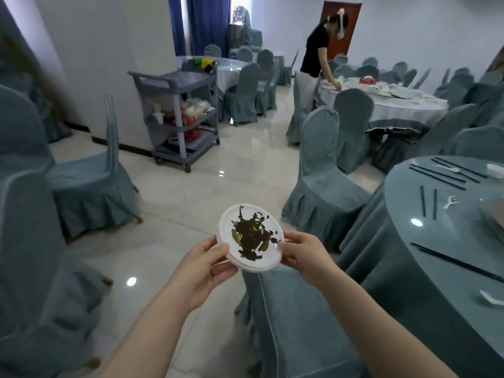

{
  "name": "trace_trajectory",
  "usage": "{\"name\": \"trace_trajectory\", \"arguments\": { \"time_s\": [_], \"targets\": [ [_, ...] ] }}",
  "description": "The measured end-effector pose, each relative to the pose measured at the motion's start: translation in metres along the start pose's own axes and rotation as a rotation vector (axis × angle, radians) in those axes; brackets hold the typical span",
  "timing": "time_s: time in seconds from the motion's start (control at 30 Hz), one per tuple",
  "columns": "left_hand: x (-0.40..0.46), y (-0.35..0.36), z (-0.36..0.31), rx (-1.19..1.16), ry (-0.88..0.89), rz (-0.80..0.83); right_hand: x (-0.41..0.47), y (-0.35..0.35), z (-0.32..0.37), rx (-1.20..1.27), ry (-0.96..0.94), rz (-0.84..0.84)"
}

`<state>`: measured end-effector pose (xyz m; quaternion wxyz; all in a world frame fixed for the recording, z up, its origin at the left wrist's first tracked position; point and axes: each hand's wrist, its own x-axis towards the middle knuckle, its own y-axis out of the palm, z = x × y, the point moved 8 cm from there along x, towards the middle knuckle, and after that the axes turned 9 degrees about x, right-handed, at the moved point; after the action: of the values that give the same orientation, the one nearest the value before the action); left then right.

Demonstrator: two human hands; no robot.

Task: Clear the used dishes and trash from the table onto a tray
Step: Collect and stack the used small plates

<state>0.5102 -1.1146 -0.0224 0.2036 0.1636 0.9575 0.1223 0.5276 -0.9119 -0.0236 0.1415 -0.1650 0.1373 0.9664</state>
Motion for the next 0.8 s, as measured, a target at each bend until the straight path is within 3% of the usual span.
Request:
{"name": "trace_trajectory", "arguments": {
  "time_s": [0.3, 0.53, 0.8],
  "targets": [
    [0.132, -0.142, -0.091, 0.010, 0.026, -0.120, 0.156, 0.149, 0.026, 0.027, -0.019, 0.102],
    [0.229, -0.210, -0.139, 0.015, 0.000, -0.171, 0.269, 0.214, 0.039, 0.078, 0.036, 0.101],
    [0.409, -0.235, -0.233, 0.151, 0.012, -0.028, 0.422, 0.241, 0.094, 0.174, -0.010, -0.003]
  ]
}}
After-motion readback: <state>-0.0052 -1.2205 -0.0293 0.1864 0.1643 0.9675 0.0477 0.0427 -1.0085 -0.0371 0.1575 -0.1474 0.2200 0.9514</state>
